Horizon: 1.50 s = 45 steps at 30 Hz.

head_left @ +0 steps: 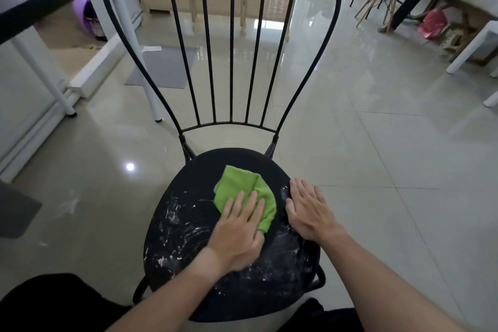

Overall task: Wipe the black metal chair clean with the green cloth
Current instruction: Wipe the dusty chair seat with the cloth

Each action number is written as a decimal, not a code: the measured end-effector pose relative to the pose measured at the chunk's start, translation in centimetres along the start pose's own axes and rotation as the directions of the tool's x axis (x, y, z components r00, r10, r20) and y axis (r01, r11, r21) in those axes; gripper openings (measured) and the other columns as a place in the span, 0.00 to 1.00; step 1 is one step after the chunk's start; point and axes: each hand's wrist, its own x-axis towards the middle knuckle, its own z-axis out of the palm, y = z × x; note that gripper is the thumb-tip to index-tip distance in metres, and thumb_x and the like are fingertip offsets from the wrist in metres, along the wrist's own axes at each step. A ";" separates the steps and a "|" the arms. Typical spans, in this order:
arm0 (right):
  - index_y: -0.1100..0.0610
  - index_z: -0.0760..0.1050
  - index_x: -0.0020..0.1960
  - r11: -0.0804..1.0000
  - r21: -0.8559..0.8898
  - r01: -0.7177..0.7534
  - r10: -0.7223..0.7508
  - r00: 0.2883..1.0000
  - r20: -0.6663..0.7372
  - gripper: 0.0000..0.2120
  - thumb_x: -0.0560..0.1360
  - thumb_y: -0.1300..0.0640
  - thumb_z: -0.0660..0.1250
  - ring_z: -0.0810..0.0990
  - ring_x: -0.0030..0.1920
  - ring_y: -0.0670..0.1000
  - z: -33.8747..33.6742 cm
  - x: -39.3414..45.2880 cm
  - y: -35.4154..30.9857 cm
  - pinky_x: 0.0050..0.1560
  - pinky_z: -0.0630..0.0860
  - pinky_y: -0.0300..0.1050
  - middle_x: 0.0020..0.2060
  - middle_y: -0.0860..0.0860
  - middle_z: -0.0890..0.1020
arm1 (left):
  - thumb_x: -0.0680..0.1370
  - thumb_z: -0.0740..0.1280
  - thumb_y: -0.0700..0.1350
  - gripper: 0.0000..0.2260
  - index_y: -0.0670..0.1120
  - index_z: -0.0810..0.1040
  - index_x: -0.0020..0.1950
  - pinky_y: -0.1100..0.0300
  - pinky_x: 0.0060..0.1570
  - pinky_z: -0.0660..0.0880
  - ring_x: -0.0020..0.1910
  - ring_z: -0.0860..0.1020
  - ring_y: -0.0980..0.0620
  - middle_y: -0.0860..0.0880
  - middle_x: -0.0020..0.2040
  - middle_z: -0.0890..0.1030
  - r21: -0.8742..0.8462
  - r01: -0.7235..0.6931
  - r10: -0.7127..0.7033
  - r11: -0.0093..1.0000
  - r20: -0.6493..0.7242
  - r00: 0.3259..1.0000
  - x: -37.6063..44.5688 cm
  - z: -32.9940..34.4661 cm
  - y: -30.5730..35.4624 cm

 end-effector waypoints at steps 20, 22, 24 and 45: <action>0.60 0.45 0.80 0.998 0.049 -0.050 0.051 0.999 -0.006 0.29 0.83 0.49 0.44 0.46 0.79 0.52 0.3 0.0 -0.7 0.78 0.42 0.52 0.80 0.55 0.50 | 0.77 0.47 0.66 0.25 0.51 0.69 0.62 0.49 0.73 0.54 0.77 0.56 0.43 0.46 0.78 0.55 -0.259 0.360 -0.389 0.896 -0.071 0.918 -10.9 -1.0 -6.9; 0.60 0.45 0.80 0.998 0.046 -0.049 0.049 0.999 -0.004 0.29 0.83 0.49 0.44 0.46 0.79 0.52 0.4 0.0 -0.7 0.78 0.42 0.52 0.80 0.55 0.50 | 0.77 0.45 0.65 0.26 0.51 0.67 0.64 0.47 0.77 0.49 0.80 0.47 0.43 0.46 0.81 0.46 -0.271 0.384 -0.413 0.883 -0.058 0.909 -8.1 -0.7 -6.7; 0.60 0.45 0.80 0.998 0.043 -0.047 0.048 0.999 -0.008 0.29 0.83 0.49 0.44 0.46 0.79 0.52 0.5 0.0 -0.7 0.78 0.42 0.52 0.80 0.55 0.50 | 0.78 0.43 0.63 0.27 0.50 0.66 0.69 0.44 0.78 0.46 0.80 0.46 0.40 0.44 0.81 0.46 -0.233 0.364 -0.387 0.902 -0.058 0.920 -5.9 -0.3 -5.8; 0.61 0.45 0.80 0.999 0.019 0.036 -0.033 0.988 -0.154 0.37 0.75 0.44 0.35 0.46 0.79 0.54 0.7 -0.8 -2.8 0.78 0.41 0.53 0.80 0.57 0.50 | 0.75 0.35 0.64 0.38 0.47 0.45 0.81 0.41 0.77 0.44 0.80 0.46 0.39 0.43 0.81 0.48 -0.134 0.493 -0.493 0.860 0.034 0.869 -0.8 -1.0 -7.6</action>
